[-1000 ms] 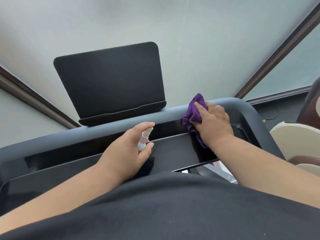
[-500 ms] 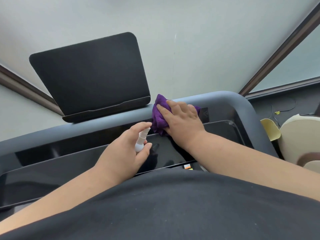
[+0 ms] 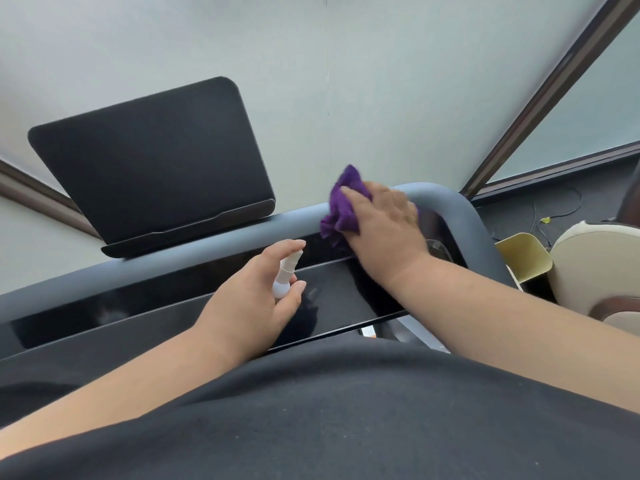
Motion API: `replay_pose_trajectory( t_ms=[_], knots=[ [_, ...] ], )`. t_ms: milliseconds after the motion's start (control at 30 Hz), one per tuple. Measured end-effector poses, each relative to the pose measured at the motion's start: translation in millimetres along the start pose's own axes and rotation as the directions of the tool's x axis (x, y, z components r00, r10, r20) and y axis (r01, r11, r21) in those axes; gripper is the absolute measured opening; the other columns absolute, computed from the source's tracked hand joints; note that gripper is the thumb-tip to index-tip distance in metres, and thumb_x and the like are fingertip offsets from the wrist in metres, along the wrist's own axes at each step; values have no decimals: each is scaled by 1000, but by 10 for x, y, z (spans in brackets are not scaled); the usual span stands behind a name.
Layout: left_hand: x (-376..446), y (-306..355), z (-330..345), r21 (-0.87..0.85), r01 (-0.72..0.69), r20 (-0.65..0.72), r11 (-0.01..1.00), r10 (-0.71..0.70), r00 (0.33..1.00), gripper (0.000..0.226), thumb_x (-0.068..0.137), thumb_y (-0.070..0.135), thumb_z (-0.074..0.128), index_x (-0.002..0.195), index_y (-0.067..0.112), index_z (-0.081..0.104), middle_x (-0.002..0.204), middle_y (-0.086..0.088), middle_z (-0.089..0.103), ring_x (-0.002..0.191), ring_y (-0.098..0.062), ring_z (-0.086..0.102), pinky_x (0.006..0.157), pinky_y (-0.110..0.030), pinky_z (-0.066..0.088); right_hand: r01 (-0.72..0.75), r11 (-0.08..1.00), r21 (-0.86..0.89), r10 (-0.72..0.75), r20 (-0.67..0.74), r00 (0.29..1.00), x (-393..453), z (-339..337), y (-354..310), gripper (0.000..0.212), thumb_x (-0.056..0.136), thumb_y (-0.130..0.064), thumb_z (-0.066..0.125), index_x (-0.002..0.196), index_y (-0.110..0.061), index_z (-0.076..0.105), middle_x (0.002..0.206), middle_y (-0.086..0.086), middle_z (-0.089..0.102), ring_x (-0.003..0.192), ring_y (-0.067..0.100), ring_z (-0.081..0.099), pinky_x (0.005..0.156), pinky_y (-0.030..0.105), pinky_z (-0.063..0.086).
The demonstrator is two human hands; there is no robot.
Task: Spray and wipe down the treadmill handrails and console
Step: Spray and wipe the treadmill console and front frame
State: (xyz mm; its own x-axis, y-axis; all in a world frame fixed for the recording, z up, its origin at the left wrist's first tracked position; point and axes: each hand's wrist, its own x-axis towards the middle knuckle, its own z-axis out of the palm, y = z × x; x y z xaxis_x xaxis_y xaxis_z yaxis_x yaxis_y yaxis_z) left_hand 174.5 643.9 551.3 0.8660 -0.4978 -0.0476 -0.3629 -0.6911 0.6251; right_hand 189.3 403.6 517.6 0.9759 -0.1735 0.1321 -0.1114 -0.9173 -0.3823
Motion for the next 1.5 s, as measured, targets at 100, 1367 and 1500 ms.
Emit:
replay_pose_trajectory(
  t_ms=[100,1367,1500],
  knots=[
    [-30,17,4,-6,3,-7,1000,-3,1000,58,86,38,64,130,63,34,99,21,60,81,-1,60,78,-27,48,176,984,-28,-175,52,983,45,194,-391,62,89,-47,58,146,-31,41,148,6,39,127,30,32,103,44,22],
    [952,1690,1631,242,-508,436,827,375,818,43,97,30,51,128,47,28,110,-1,63,88,-27,62,72,-35,49,-407,913,-3,407,43,912,-2238,-825,1041,57,74,-47,76,127,-30,64,117,4,62,99,32,57,81,42,50],
    [1019,1693,1673,255,-514,456,819,367,811,42,96,29,50,128,45,28,110,-4,63,87,-29,64,74,-38,52,-442,896,-45,443,23,896,-2186,-789,1048,54,73,-51,72,123,-33,61,115,3,60,98,30,56,77,44,51]
  ],
)
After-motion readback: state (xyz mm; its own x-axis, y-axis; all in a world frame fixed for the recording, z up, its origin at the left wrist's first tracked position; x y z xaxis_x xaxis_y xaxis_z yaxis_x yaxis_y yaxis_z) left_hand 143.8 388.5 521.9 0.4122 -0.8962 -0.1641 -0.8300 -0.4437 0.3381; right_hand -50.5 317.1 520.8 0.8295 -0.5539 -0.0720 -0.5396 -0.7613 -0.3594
